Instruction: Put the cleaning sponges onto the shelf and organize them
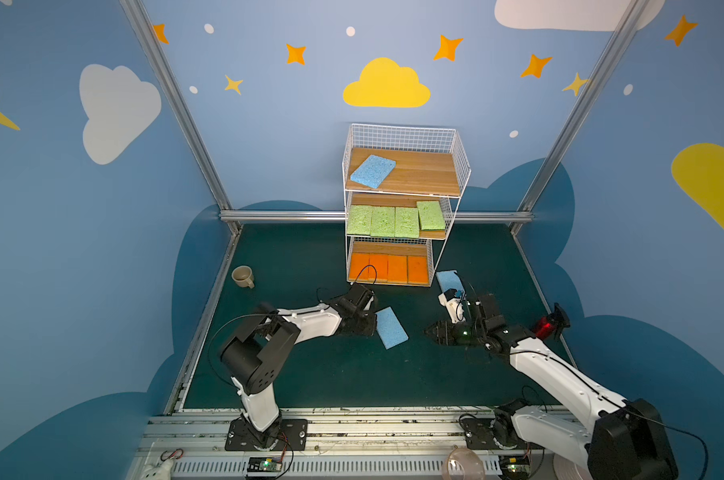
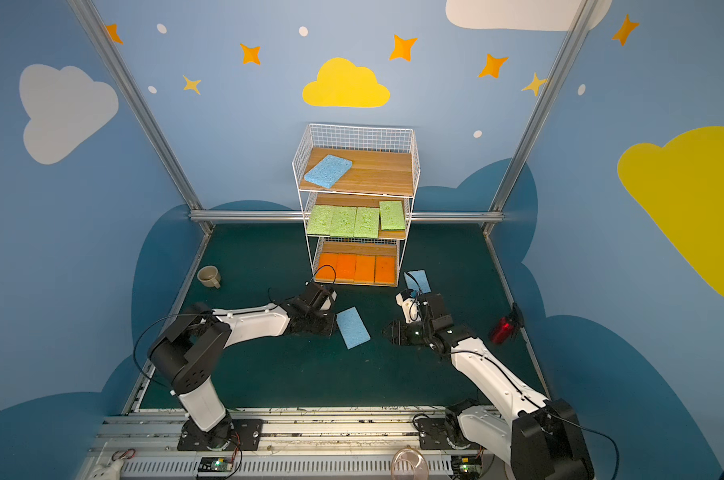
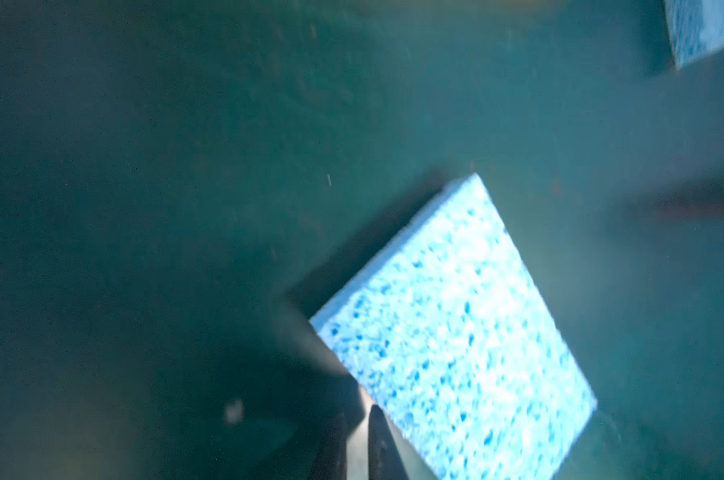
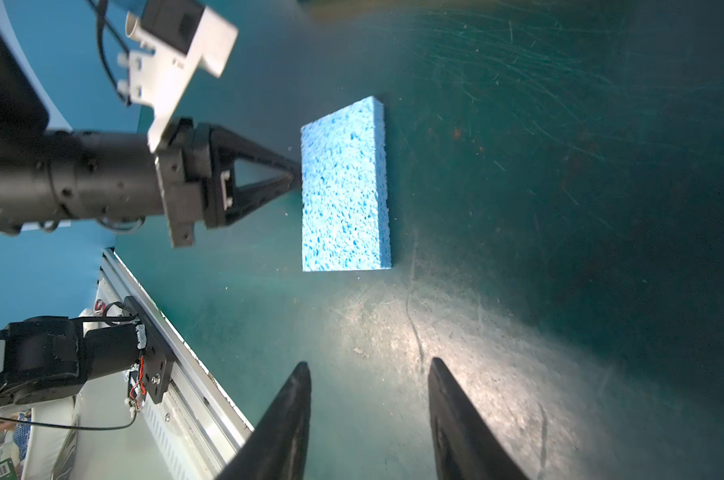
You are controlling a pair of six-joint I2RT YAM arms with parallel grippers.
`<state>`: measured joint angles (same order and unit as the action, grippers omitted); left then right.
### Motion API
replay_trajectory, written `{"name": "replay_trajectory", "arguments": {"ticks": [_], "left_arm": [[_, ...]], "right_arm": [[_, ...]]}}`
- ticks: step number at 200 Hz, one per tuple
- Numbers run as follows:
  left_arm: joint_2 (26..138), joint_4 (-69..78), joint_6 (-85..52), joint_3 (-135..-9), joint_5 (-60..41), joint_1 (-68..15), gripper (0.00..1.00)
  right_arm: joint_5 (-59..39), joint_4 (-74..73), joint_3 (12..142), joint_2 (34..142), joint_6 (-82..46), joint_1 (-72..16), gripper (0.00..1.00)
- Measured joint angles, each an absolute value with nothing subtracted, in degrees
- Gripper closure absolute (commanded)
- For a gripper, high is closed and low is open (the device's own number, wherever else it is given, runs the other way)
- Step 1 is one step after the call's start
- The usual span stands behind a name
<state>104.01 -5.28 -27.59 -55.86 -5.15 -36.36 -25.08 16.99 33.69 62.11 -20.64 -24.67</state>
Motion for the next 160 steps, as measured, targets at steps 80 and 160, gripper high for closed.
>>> {"name": "replay_trajectory", "arguments": {"ticks": [80,160], "left_arm": [[106.96,-0.69,-28.71,-58.76,-8.69,-35.05,0.48],[76.60,-3.99,-30.24,-39.07,-6.57,-34.87,0.00]], "right_arm": [[-16.91,18.50,33.65,57.04,-14.87,-36.16,0.45],[-4.71,23.51,45.01,69.69,-0.64,-50.89,0.42]]}}
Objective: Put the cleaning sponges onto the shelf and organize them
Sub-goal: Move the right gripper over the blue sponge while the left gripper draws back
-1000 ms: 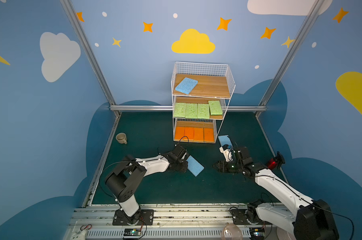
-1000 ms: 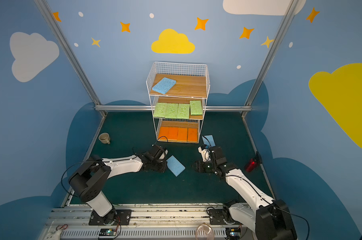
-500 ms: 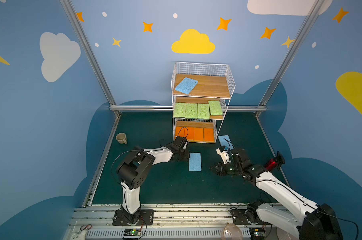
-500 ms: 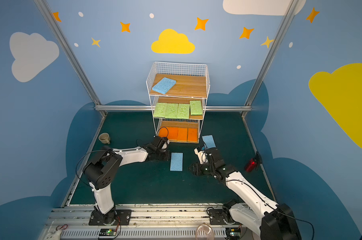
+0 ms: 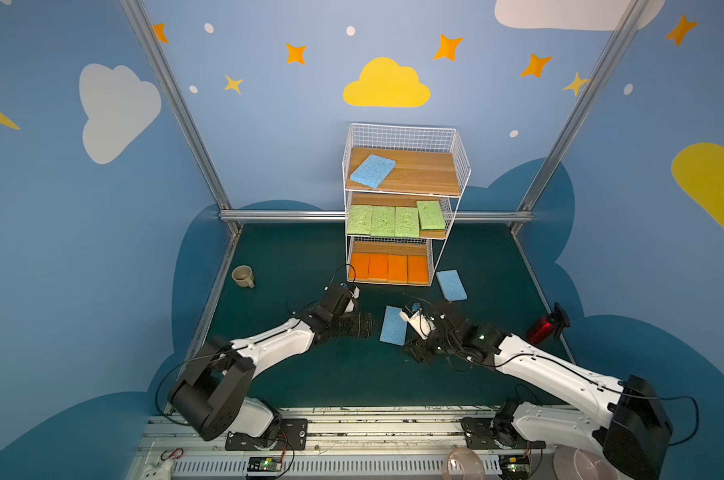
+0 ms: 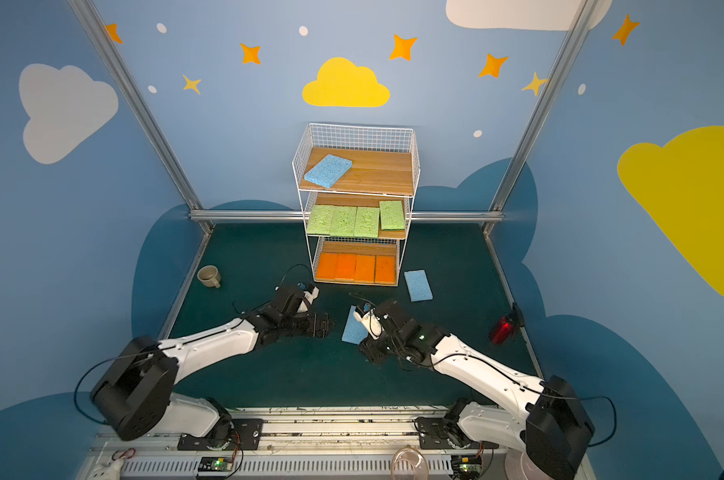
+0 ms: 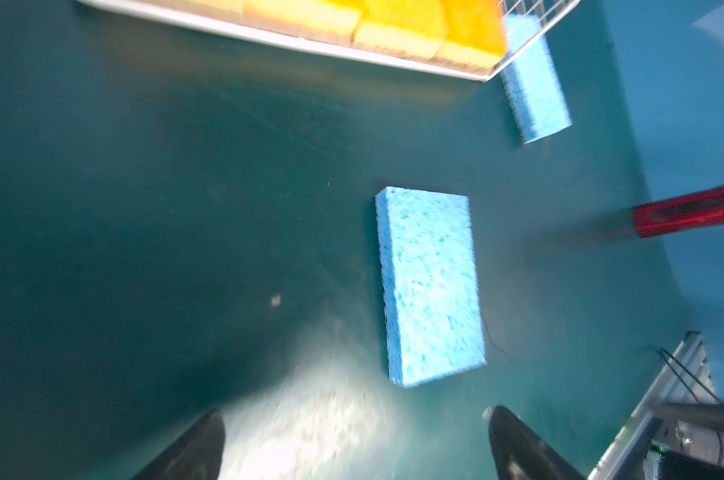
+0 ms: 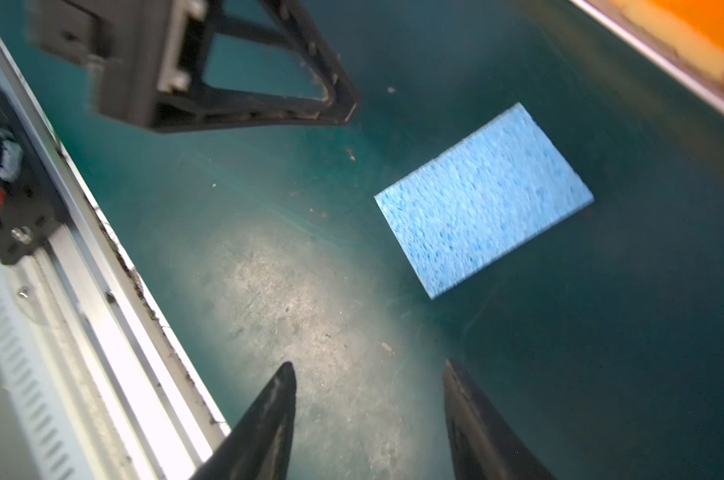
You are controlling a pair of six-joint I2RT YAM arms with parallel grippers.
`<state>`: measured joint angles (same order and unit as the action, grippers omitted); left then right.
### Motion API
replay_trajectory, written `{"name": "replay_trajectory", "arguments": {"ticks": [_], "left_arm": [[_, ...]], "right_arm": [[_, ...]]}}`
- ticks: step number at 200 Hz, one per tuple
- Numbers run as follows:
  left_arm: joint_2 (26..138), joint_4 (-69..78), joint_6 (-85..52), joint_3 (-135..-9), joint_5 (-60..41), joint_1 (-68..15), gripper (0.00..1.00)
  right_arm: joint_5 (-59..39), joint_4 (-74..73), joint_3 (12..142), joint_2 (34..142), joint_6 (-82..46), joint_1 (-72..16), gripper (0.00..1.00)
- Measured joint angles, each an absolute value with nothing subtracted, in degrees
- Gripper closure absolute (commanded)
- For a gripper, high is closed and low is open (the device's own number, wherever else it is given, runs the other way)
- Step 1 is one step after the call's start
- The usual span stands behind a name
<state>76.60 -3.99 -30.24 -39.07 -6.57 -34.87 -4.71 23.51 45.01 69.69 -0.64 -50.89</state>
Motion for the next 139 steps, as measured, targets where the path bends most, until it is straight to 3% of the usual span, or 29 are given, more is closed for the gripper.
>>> {"name": "replay_trajectory", "arguments": {"ticks": [91,139], "left_arm": [[57.76,-9.19,-37.08,-25.93,0.03,-34.81,0.00],[45.95,-16.45,-37.54,-21.23,0.67,-34.79,0.00]], "right_arm": [[9.19,33.52,62.67,97.10,7.88,-55.05,0.43],[11.18,34.35,63.53,100.68,9.56,-56.01,0.43]]}}
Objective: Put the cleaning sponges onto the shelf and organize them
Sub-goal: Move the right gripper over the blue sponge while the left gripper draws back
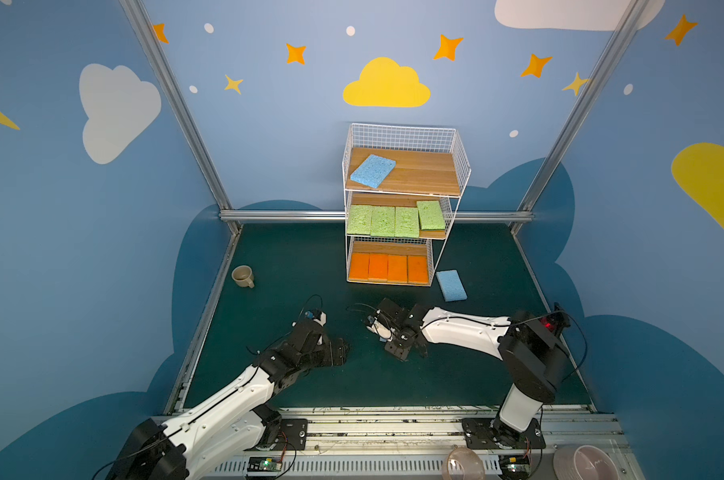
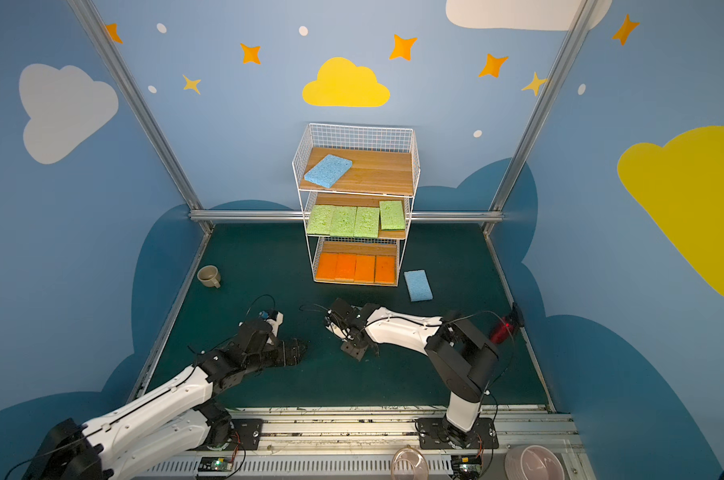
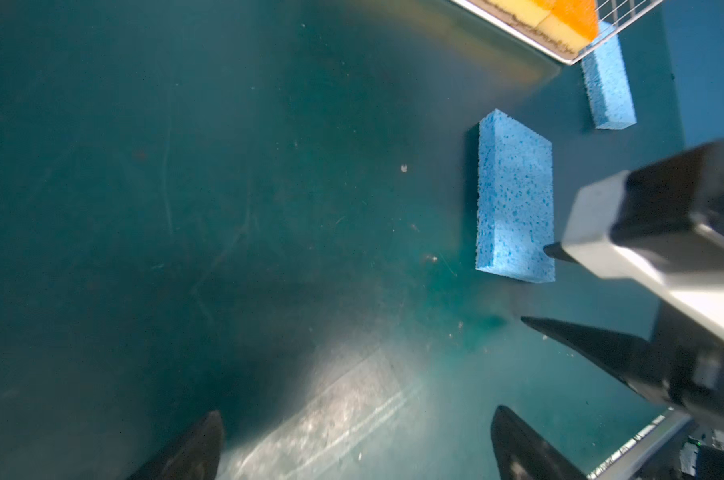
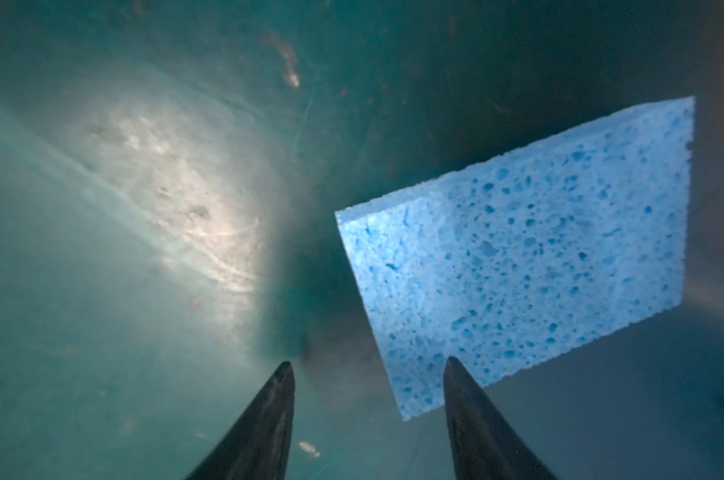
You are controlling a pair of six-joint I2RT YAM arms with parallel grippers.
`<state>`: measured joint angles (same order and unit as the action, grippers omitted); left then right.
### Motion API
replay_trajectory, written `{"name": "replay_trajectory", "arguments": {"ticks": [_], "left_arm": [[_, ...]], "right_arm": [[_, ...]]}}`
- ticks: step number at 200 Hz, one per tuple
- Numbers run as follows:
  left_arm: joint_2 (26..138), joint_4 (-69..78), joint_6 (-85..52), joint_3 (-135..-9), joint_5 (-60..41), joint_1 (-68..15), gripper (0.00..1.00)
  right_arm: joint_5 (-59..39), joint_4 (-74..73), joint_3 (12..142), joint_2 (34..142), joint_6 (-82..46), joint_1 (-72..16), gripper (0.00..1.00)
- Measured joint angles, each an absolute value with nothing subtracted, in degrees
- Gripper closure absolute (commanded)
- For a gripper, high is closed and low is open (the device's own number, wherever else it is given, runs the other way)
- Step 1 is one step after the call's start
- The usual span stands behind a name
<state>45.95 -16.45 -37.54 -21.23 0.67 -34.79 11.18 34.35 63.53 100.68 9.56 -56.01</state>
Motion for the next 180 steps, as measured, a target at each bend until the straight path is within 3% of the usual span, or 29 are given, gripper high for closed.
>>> {"name": "replay_trajectory", "arguments": {"ticks": [54,105,120,158,180], "left_arm": [[34.59,-18.63,-37.65,-17.41,3.29,-34.79,0.00],[38.17,-18.79,-37.78,-17.02,4.56,-34.79,0.00],[40.12,-18.65,-37.78,-17.02,4.56,-34.76,0.00],[42.15,-18.50,-37.76,-17.63,4.78,-34.76,0.00],[42.17,-17.96,-37.78,-18.13,4.93,-34.76,0.00]], "right_arm": [[11.73,33.17,65.36,101.06,10.72,-55.96,0.45],[12.05,32.84,66.61,105.27,10.94,-55.92,0.48],[12.49,32.64,67.11,106.02,10.96,-55.92,0.57],[14.11,32.27,67.59,106.59,10.72,-55.81,0.93],[15.14,32.29,67.57,106.19,10.55,-55.83,0.98]]}}
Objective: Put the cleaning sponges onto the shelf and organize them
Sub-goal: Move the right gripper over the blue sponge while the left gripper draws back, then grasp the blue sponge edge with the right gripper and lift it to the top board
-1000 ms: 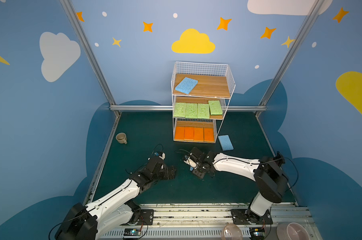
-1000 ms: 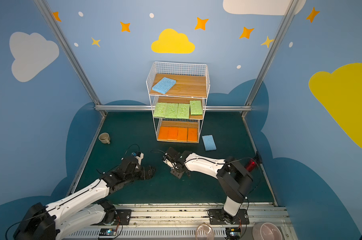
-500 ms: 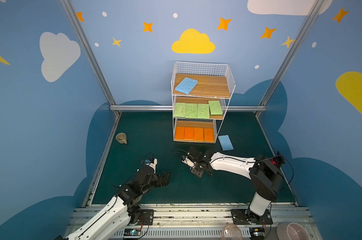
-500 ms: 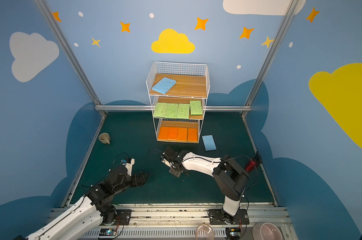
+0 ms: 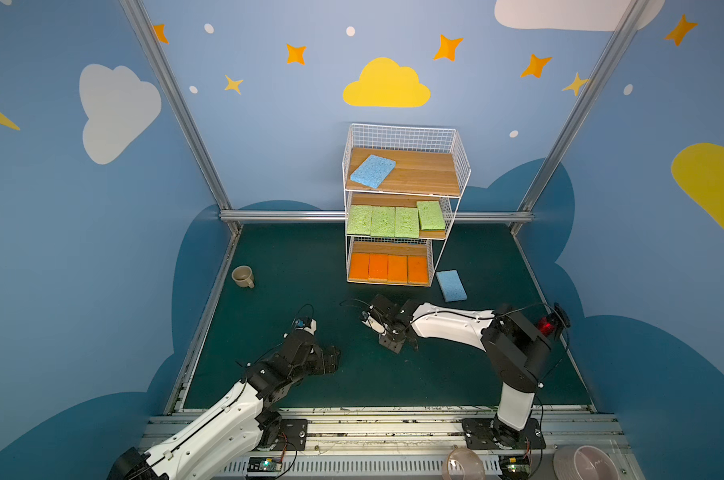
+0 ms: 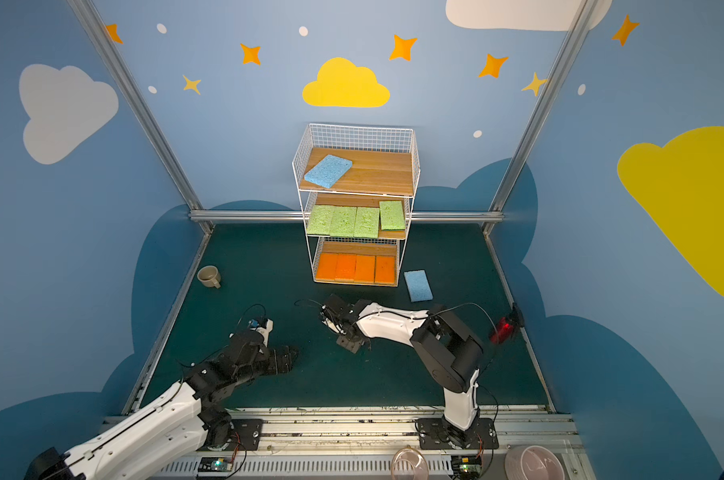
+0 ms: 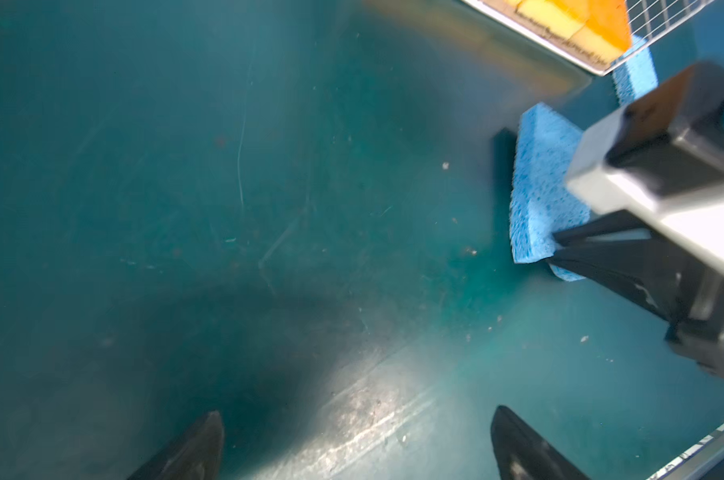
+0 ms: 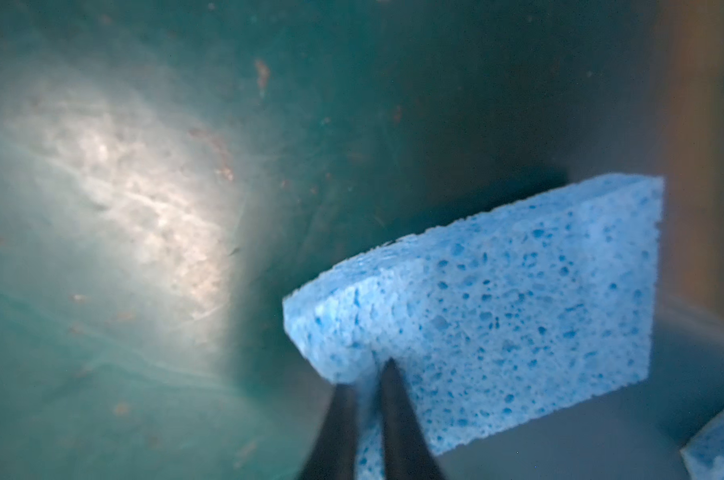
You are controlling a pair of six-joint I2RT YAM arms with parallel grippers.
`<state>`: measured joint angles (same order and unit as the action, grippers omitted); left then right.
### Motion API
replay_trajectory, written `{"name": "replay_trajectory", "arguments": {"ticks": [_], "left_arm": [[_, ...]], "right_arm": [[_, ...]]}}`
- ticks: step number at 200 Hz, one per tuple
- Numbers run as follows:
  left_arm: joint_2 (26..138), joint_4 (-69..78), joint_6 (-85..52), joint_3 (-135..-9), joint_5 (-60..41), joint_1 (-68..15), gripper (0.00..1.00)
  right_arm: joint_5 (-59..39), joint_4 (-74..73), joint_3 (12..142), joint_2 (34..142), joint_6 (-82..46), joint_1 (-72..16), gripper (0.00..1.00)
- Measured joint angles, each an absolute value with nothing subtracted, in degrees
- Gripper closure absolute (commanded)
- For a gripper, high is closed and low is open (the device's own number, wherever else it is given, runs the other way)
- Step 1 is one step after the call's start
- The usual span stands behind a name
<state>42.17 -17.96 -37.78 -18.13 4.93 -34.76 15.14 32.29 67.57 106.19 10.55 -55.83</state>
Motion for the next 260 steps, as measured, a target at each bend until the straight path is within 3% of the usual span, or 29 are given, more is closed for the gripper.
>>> {"name": "replay_trajectory", "arguments": {"ticks": [50,84,146,205,260], "left_arm": [[42.96,-17.21,-37.98,-19.75,4.93,-34.76,0.00],[40.86,-18.41,-38.30,-20.29,4.91,-34.76,0.00],[39.57,-23.97,-38.33,-36.21,4.80,-33.54,0.00],[45.28,-25.39,-35.97,-49.32,0.75,-28.99,0.00],[46.28,-26.33,-35.00,-49.89,-2.79,-25.98,0.00]], "right_arm": [[17.21,35.03,68.01,95.79,11.22,-57.10,1.00],[19.75,37.78,75.16,86.46,13.26,-58.94,1.00],[22.79,31.09,77.80,71.59,30.61,-63.46,1.00],[23.09,28.25,92.40,73.67,41.43,-58.81,1.00],[17.06,36.62,118.08,88.82,40.93,-45.67,1.00]]}}
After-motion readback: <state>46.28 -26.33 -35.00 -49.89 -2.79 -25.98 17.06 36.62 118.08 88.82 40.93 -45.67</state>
